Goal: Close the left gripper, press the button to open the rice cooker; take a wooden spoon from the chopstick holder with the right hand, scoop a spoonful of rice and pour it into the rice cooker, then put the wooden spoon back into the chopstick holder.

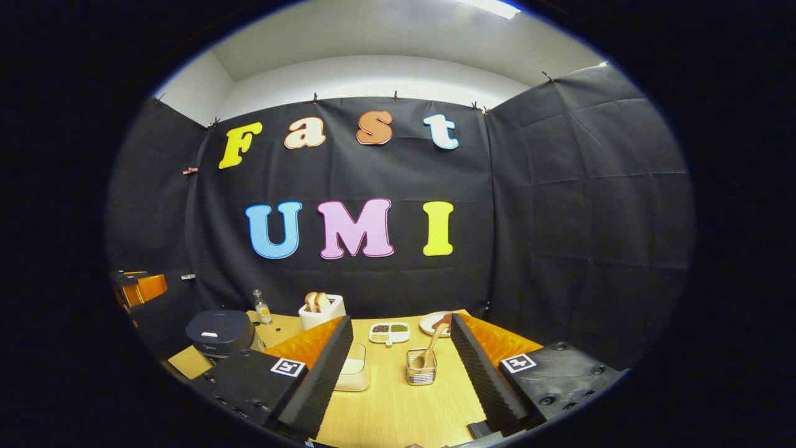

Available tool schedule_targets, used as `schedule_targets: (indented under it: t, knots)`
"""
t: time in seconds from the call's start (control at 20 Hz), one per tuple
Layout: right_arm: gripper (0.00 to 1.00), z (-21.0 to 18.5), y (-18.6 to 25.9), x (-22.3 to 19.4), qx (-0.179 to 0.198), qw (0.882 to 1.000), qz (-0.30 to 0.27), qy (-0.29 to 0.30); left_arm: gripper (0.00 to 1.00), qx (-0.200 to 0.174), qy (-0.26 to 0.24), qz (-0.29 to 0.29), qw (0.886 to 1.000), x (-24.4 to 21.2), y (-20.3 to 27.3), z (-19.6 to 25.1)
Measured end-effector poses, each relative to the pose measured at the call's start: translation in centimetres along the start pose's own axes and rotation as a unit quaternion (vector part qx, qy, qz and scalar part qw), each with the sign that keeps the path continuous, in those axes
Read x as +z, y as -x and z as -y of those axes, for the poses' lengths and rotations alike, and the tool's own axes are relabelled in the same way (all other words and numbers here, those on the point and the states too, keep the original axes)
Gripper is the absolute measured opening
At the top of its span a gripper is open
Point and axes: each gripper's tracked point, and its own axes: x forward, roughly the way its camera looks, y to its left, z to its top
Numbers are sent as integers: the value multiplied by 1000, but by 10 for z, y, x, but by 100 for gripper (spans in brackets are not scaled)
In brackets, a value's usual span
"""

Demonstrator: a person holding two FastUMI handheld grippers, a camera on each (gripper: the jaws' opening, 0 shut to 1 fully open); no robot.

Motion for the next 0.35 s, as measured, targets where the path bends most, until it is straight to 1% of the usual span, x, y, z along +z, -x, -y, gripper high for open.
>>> schedule_targets:
  t: [0.25, 0.35]
  knots:
    - [98, 4, -10, 13, -17, 1000, 7, -4, 98, -12, 18, 5, 1000, 3, -9, 1]
    - [98, 1, -18, 16, -16, 1000, 11, 1, 98, -11, 20, -6, 1000, -3, -14, 2]
